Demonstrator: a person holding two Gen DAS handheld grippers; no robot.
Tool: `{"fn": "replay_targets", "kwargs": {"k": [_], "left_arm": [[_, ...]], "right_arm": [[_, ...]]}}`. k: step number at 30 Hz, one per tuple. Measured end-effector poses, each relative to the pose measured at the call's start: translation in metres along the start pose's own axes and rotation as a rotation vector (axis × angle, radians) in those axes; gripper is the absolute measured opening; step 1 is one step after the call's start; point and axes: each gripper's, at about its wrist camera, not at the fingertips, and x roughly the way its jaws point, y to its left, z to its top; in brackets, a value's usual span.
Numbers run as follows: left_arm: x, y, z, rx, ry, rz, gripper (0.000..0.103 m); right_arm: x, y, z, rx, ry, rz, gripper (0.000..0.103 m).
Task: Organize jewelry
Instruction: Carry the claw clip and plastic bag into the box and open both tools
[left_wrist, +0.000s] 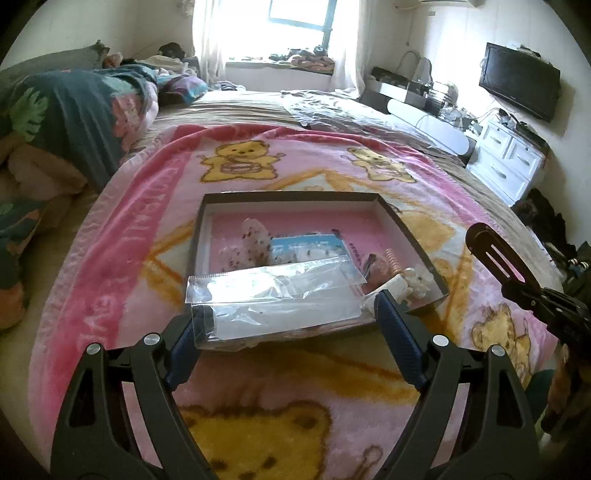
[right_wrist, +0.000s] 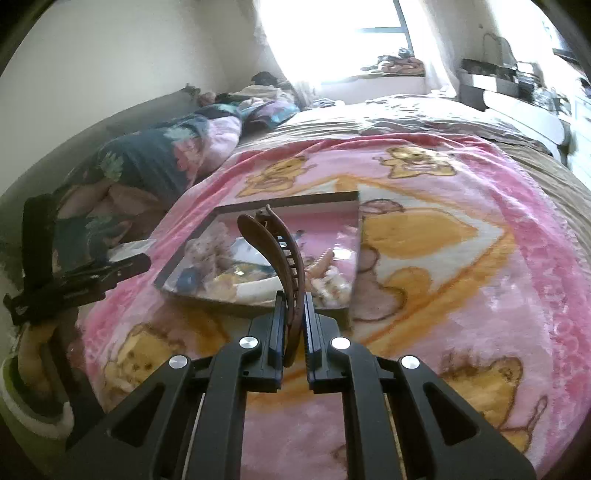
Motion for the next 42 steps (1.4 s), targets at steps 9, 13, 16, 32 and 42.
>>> {"fn": "replay_targets", "kwargs": {"k": [9, 13, 16, 32, 42], "left_arm": [[0.035, -0.005, 0.008, 0.003, 0.028, -0.010, 0.079], [0.056, -0.001, 0.003, -0.011, 0.055, -0.008, 0.079], [0.070, 0.003, -0.001, -0.014, 0.079, -0.003, 0.079], [0.078, 0.007, -0.009, -0.007, 0.123, 0.033, 0.087], [0.007, -0.008, -0.013, 0.022, 0.028, 0.060, 0.094]], "right_arm": [[0.029, -0.008, 0.017, 0.006, 0.020, -0.045, 0.008], [0.057, -0.007, 0.019, 0.000, 0.064, -0.065, 0.008], [0.083, -0.006, 0.018, -0.007, 0.110, -0.079, 0.008], [0.095, 0.001, 0.009, -0.025, 0.125, -0.085, 0.050], [-0.001, 0.023, 0.001, -0.026, -0.042, -0.060, 0.092]]}}
